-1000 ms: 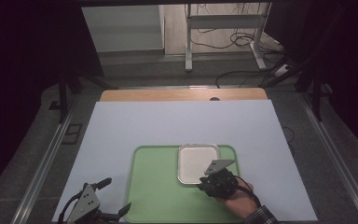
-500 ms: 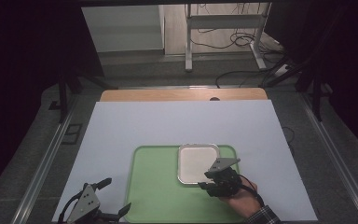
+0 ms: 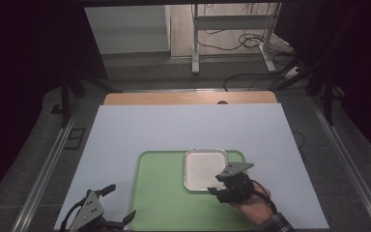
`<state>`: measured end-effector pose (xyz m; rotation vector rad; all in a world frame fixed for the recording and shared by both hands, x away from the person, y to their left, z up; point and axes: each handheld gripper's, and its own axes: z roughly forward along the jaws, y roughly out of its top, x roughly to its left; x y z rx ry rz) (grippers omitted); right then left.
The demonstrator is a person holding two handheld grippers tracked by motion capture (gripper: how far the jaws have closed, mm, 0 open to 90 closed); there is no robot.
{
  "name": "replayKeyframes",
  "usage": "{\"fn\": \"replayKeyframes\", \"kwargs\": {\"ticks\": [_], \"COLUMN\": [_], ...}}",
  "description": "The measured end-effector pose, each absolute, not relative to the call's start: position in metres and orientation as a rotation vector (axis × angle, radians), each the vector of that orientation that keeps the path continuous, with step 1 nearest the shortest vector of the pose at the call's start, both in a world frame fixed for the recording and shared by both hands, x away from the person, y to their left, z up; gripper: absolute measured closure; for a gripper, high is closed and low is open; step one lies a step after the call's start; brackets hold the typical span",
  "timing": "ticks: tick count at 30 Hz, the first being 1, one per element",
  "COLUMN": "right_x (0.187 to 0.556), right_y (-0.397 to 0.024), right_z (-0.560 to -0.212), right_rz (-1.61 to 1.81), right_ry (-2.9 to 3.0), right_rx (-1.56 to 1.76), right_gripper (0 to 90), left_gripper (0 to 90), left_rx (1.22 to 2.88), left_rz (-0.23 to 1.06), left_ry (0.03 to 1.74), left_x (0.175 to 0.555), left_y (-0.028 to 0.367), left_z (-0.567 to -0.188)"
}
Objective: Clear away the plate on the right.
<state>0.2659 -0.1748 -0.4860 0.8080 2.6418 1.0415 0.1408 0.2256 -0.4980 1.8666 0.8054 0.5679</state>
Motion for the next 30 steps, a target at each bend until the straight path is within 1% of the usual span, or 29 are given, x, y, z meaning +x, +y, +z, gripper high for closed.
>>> {"fn": "replayKeyframes", "kwargs": {"ticks": [15, 30], "right_x": [0.267, 0.268], "right_y": [-0.187, -0.204], "right_z": [-0.481, -0.478], "right_rz": [1.058, 1.077], "right_ry": [2.606, 2.563], "right_rx": [0.84, 0.868], "right_gripper": [43.8, 36.7], "left_gripper": [1.6, 1.6], "left_rx": [1.867, 1.867], "left_rz": [0.568, 0.569], "left_ry": [0.805, 0.805], "left_x": [0.141, 0.141], "left_y": [0.225, 0.225], "left_z": [-0.498, -0.498]}}
